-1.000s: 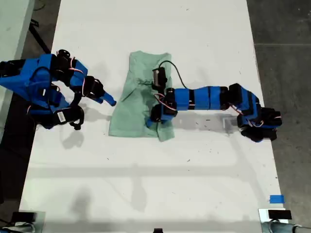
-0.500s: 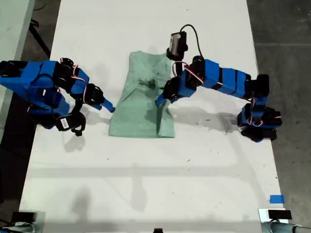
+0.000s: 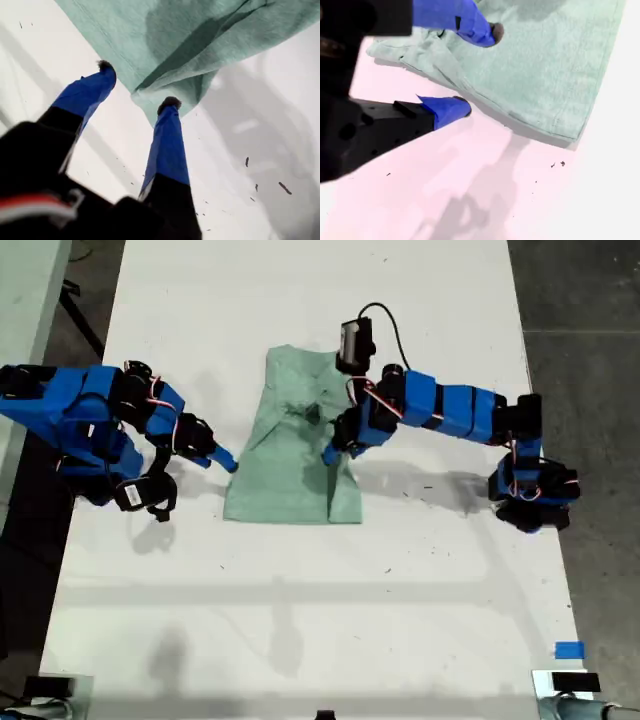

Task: Fold t-shirt

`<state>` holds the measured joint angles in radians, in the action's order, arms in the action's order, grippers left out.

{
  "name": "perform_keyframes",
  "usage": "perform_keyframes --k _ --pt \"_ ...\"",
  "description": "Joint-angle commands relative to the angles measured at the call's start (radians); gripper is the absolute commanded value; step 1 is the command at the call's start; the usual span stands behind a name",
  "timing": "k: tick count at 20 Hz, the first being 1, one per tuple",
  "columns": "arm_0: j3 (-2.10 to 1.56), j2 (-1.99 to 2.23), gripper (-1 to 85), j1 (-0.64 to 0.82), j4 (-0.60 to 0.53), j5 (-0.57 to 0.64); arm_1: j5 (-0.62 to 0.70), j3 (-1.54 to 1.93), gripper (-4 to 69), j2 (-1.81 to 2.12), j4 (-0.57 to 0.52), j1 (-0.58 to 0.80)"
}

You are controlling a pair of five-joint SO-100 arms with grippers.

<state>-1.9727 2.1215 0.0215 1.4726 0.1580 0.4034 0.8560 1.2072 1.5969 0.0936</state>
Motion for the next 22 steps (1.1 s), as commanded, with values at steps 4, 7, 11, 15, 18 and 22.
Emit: perform_keyframes --k 4,7,11,15,18,22 --pt "0.012 0.014 23.4 -0.005 -0.021 -0.005 0.011 -0.009 4.0 -0.011 0.000 -0.006" --pt "0.003 0.020 23.4 -0.009 -0.018 -0.006 0.000 0.075 -1.0 0.078 0.009 0.031" --pt "-0.011 0.028 23.3 -0.009 -0.026 -0.008 0.020 0.095 -1.0 0.087 -0.028 0.049" --pt "-0.011 0.029 23.2 -0.008 -0.028 -0.008 0.040 0.077 -1.0 -0.069 -0.173 0.046" --pt "-0.021 0.029 23.0 -0.009 -0.031 -0.011 0.054 0.074 -1.0 -0.241 -0.345 0.043" --pt "-0.034 0.025 23.0 0.003 -0.040 -0.017 0.060 -0.084 -1.5 -0.304 -0.245 0.051"
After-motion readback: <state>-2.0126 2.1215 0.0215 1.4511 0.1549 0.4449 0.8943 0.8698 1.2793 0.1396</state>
